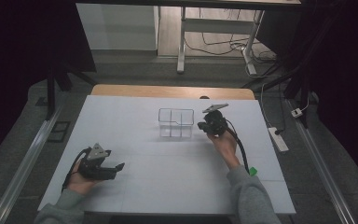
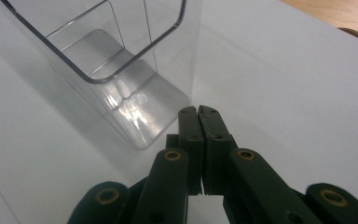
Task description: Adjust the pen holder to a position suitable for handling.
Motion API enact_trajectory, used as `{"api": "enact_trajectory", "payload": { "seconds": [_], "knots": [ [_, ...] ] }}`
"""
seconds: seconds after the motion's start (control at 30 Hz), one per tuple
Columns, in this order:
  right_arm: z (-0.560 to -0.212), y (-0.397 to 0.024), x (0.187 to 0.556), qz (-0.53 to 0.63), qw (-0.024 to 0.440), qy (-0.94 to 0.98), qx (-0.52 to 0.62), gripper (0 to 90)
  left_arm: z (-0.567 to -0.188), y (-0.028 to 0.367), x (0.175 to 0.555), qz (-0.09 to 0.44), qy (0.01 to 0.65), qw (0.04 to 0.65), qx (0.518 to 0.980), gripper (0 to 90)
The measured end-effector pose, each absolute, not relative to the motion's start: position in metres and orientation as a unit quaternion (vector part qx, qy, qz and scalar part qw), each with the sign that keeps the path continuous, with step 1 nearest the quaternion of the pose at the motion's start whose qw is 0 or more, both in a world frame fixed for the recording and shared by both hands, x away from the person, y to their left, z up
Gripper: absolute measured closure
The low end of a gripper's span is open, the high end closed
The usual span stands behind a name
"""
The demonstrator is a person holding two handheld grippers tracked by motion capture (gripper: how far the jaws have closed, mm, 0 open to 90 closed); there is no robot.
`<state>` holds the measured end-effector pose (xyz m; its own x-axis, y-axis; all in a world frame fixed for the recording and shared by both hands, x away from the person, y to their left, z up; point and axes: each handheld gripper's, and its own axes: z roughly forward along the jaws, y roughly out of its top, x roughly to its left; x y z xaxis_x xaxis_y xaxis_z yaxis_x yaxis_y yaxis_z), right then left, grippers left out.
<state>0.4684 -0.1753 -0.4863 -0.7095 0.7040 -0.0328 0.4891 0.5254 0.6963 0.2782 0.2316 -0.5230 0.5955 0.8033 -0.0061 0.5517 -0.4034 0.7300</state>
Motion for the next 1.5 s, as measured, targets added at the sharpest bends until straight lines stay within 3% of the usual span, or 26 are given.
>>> {"api": "enact_trajectory", "payload": {
  "seconds": [0.2, 0.27, 0.43, 0.57, 1.5],
  "knots": [
    [-0.480, -0.189, 0.465, 0.348, 0.156, 0.855, 0.352, 83.3, -0.523, 0.231, 0.278, 0.176, 0.413, 0.355, 0.820, 22.8],
    [-0.478, -0.193, 0.462, 0.345, 0.160, 0.856, 0.350, 78.2, -0.523, 0.231, 0.278, 0.177, 0.413, 0.356, 0.819, 22.8],
    [-0.472, -0.205, 0.454, 0.352, 0.146, 0.857, 0.346, 52.2, -0.523, 0.231, 0.279, 0.177, 0.413, 0.355, 0.820, 22.8],
    [-0.472, -0.213, 0.450, 0.350, 0.142, 0.861, 0.339, 44.4, -0.523, 0.231, 0.278, 0.177, 0.413, 0.355, 0.820, 22.8],
    [-0.466, -0.267, 0.424, 0.336, 0.123, 0.880, 0.314, 33.0, -0.522, 0.229, 0.284, 0.175, 0.406, 0.359, 0.822, 22.8]
  ]
}}
